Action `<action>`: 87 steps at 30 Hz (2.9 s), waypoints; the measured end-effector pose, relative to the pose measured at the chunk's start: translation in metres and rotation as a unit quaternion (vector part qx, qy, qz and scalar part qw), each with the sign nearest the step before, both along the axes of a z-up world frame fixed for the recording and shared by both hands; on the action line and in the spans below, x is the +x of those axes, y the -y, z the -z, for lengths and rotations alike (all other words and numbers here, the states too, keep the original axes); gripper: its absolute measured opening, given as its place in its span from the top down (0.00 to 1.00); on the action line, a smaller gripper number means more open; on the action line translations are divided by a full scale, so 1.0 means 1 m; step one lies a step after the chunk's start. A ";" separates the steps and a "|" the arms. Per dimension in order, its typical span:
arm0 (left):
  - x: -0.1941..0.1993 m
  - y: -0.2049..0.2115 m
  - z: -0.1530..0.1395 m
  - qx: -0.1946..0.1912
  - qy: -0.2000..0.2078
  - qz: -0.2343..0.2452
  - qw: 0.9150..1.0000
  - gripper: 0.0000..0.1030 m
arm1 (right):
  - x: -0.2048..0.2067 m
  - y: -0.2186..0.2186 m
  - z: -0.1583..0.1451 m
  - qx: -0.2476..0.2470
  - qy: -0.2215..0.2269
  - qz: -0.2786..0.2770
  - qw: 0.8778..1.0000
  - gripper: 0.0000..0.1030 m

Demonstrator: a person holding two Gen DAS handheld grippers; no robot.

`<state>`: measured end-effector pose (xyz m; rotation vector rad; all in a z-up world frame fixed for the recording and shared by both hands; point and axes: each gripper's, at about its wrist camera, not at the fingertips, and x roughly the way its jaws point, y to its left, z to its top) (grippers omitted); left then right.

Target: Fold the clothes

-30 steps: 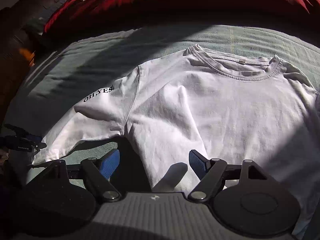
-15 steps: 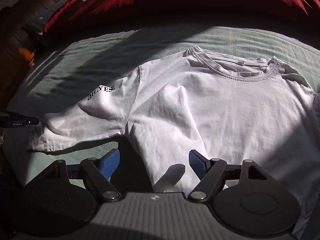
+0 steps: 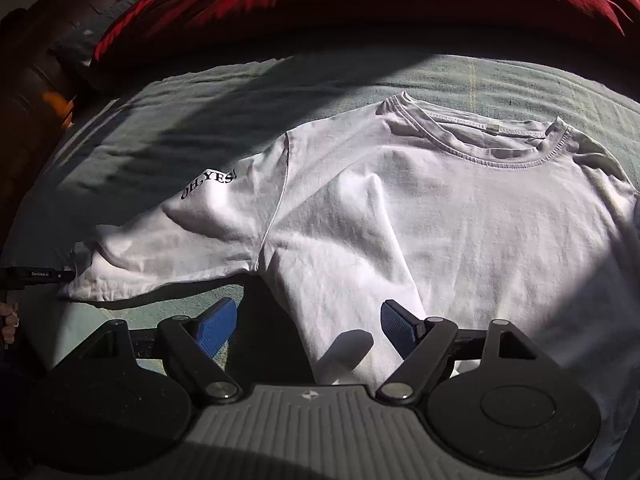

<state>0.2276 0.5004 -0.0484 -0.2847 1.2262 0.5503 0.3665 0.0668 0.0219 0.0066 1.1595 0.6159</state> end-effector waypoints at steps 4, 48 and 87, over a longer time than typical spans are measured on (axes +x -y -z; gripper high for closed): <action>-0.018 -0.007 -0.012 0.006 -0.028 -0.039 0.999 0.92 | 0.001 -0.006 -0.005 0.002 0.005 -0.010 1.000 0.20; -0.017 0.026 0.001 -0.051 0.076 0.030 0.995 0.43 | 0.005 -0.238 0.077 0.019 0.034 -0.225 0.973 0.00; 0.011 0.023 0.016 -0.151 0.127 0.073 0.978 0.41 | 0.052 -0.233 0.096 -0.030 0.078 -0.095 0.992 0.00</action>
